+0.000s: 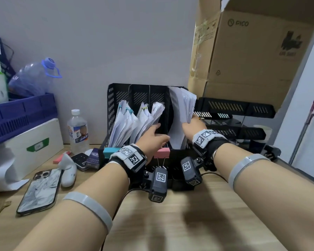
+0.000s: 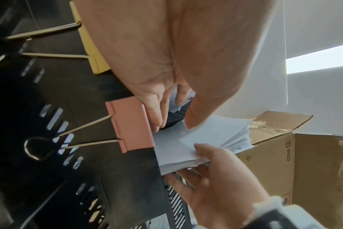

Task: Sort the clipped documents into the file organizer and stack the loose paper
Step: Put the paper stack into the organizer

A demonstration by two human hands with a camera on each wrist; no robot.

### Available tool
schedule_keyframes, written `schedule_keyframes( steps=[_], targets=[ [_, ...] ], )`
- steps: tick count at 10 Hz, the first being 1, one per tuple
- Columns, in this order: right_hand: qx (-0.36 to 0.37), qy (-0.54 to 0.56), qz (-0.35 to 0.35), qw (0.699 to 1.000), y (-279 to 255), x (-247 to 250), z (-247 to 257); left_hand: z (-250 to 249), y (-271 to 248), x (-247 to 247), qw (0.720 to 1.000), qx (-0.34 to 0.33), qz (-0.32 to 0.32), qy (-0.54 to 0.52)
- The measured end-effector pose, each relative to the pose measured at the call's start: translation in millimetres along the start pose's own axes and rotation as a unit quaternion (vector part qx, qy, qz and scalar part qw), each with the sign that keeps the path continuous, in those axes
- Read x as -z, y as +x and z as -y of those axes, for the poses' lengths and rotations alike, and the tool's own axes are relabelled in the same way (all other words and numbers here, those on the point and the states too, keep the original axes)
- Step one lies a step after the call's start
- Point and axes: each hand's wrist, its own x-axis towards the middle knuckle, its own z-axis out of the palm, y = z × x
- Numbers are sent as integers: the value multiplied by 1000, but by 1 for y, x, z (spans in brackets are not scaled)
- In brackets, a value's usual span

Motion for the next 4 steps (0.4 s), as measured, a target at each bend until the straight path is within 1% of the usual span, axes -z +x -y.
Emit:
schedule_keyframes(
  steps=[1, 2, 3, 4],
  targets=[
    [-8, 51, -40, 998, -13, 19, 8, 3, 1, 0, 1000, -1, -14, 12],
    [48, 111, -110, 987, -44, 55, 38, 5, -2, -1, 1000, -11, -24, 7],
    [184, 355, -34, 916, -100, 106, 79, 7, -6, -1, 999, -13, -43, -26],
    [338, 508, 87, 788, -175, 168, 97, 7, -8, -2, 996, -21, -53, -75]
  ],
)
